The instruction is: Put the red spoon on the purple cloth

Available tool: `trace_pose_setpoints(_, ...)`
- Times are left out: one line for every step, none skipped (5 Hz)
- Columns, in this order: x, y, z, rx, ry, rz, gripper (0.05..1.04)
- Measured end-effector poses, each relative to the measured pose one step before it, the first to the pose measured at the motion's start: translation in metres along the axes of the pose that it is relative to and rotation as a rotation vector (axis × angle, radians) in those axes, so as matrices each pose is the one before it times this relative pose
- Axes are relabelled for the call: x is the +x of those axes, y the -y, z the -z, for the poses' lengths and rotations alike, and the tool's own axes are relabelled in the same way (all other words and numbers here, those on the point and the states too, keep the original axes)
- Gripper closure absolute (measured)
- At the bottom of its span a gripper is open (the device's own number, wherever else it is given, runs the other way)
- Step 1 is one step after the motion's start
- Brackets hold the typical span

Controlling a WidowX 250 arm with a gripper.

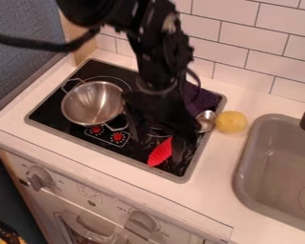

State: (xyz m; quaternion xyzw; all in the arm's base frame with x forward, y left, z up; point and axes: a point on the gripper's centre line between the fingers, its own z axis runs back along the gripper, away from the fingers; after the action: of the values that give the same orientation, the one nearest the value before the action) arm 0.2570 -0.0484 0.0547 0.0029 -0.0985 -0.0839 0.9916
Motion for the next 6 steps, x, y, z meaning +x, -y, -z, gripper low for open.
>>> trace_pose_setpoints(0.00100,-0.00041,0.01379,0.0337,-0.0330,0.0344,0.084)
trace_pose_setpoints(0.01107,0.00014,0.00606,0.0027,0.0142,0.0097,0.084)
trace_pose_setpoints(0.00021,0.00105,0.01108,-0.0017,-0.0261,0.0028,0.084)
trace_pose_setpoints(-0.00141,-0.00508,0.01972,-0.0271,-0.0022,-0.0096,0.083)
trace_pose_setpoints(0.00295,-0.00313,0.00249,-0.0025,0.0102,0.0093,0.155)
trace_pose_setpoints(-0.00135,0.00024,0.00122,-0.0011,-0.0046,-0.0073,0.388)
